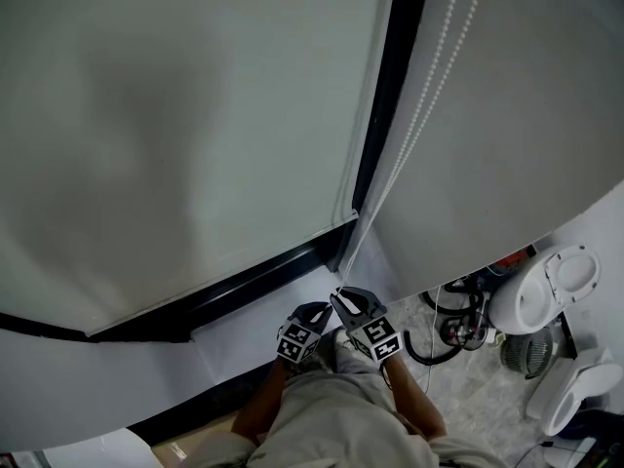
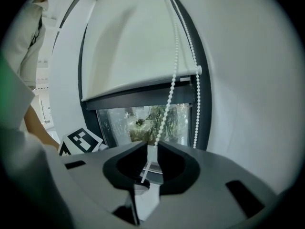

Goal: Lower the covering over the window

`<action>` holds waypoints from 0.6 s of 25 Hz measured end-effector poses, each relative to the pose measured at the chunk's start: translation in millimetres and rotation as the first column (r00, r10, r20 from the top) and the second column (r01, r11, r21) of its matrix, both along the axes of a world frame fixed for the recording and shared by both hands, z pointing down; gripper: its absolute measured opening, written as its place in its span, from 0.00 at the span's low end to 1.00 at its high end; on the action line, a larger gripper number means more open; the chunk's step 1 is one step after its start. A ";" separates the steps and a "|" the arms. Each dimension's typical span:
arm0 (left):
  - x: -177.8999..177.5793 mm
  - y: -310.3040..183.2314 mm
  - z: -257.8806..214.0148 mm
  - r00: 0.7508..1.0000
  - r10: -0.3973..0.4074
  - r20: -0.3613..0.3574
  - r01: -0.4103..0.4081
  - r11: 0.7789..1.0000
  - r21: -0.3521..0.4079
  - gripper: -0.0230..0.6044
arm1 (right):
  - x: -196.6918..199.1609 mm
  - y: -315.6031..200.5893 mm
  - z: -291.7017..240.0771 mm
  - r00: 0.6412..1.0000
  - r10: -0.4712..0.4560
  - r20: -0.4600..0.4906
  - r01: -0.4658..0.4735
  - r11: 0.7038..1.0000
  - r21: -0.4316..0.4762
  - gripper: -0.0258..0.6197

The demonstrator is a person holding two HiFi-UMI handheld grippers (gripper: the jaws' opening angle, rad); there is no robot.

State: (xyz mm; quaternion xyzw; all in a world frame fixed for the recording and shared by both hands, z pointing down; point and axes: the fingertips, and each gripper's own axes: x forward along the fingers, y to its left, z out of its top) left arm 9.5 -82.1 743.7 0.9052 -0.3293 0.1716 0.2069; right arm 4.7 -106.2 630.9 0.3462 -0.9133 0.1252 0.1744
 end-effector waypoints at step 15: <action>-18.0 -21.3 -95.6 0.992 -0.066 -0.107 0.086 0.978 0.190 0.25 | 22.4 -7.1 -56.3 0.996 0.091 -0.005 -0.090 0.989 0.121 0.21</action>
